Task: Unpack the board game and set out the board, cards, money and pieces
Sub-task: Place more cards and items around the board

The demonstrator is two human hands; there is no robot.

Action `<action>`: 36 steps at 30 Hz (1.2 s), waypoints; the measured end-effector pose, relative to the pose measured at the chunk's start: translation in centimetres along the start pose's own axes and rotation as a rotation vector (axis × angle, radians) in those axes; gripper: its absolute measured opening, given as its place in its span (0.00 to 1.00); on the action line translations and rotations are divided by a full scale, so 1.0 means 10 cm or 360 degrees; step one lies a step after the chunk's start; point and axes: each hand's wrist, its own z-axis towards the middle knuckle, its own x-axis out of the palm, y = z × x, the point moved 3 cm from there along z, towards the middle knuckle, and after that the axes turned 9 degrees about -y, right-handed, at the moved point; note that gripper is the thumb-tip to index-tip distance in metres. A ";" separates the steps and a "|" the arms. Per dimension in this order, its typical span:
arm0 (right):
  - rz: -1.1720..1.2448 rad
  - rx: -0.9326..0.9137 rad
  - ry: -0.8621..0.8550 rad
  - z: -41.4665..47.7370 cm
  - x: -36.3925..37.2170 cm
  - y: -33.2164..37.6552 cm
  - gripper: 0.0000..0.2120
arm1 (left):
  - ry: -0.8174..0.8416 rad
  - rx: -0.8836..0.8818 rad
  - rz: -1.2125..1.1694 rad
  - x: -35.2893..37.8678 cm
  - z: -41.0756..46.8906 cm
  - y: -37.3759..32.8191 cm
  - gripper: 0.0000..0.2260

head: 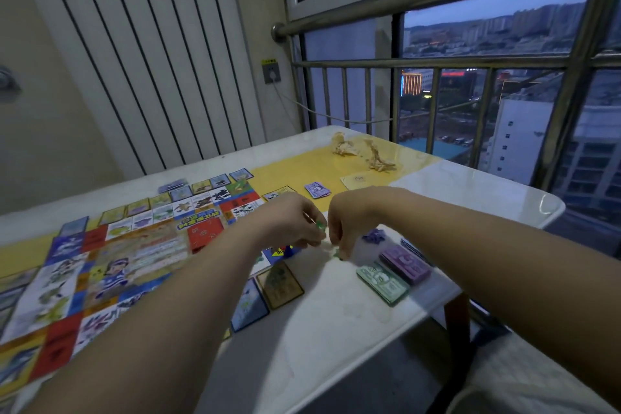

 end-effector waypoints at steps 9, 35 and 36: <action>0.0021 0.0249 0.0276 0.10 0.03 0.12 0.18 | -0.0389 -0.0728 -0.2135 -0.30 -0.58 0.59 0.05; 0.0067 -0.0268 0.0055 -0.97 0.21 0.79 0.16 | -0.0400 -0.0811 -0.2973 0.18 -1.36 0.46 0.09; 0.0079 -0.0269 0.0014 -1.03 0.22 0.78 0.17 | -0.0416 -0.0817 -0.2990 0.19 -1.39 0.48 0.09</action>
